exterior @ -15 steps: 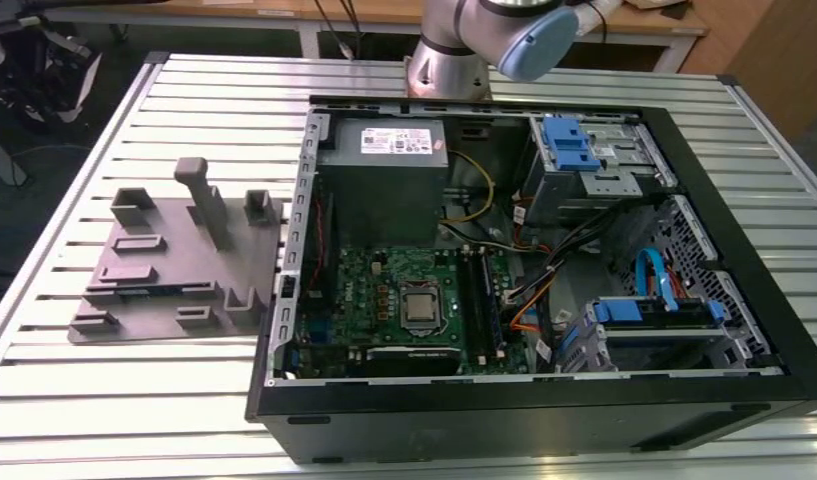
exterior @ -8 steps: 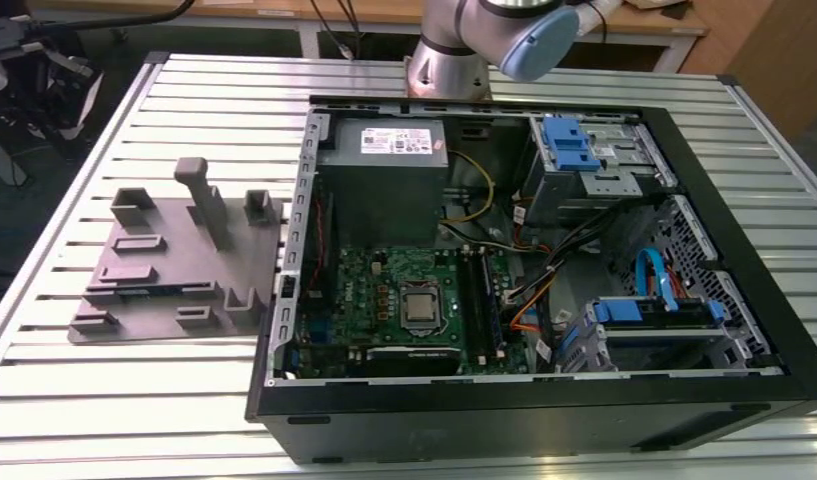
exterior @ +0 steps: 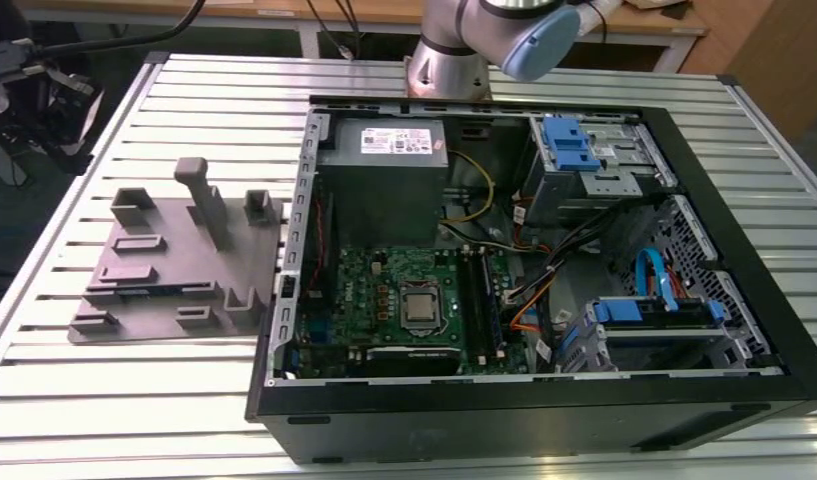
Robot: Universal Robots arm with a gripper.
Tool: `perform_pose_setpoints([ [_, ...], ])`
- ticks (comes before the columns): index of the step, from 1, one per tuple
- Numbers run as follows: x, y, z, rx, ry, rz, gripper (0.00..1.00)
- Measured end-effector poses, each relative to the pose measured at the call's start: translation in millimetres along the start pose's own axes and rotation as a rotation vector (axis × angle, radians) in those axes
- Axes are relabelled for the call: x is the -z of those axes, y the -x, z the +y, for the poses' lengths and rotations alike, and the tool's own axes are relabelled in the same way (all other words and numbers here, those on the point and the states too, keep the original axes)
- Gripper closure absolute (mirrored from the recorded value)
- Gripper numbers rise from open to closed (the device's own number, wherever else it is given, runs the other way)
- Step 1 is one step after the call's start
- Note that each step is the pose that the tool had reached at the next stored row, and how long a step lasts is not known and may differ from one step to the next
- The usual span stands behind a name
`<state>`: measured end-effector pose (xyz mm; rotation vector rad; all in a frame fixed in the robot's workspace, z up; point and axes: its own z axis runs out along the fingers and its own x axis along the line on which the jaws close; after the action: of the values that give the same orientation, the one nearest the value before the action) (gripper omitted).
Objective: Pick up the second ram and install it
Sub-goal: 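Reach for the second ram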
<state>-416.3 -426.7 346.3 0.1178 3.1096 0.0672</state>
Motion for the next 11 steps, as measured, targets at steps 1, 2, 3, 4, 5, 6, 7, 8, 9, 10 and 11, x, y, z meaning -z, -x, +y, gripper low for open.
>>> perform_pose_setpoints([
  [1, -1.0, 0.1, -1.1, 0.000, -0.0001, 0.0000, 0.90],
  [2, -2.2, 0.1, -2.3, 0.000, -0.0001, 0.0000, 0.90],
  [3, -3.3, 0.2, -3.3, 0.000, -0.0002, -0.0001, 0.90],
  [4, -4.3, 0.2, -4.3, 0.000, -0.0002, -0.0001, 0.90],
  [5, -5.3, 0.2, -5.3, 0.000, -0.0004, 0.0001, 0.90],
  [6, -6.3, 0.3, -6.3, 0.000, -0.0004, 0.0001, 0.90],
  [7, -7.4, 0.3, -7.2, 0.000, -0.0004, 0.0000, 0.90],
  [8, -8.5, 0.3, -8.1, 0.000, -0.0004, -0.0001, 0.90],
  [9, -9.5, 0.4, -9.0, 0.000, -0.0005, -0.0001, 0.90],
  [10, -10.4, 0.4, -9.8, 0.000, -0.0005, 0.0000, 0.90],
  [11, -11.4, 0.4, -10.6, 0.000, -0.0006, 0.0001, 0.90],
])
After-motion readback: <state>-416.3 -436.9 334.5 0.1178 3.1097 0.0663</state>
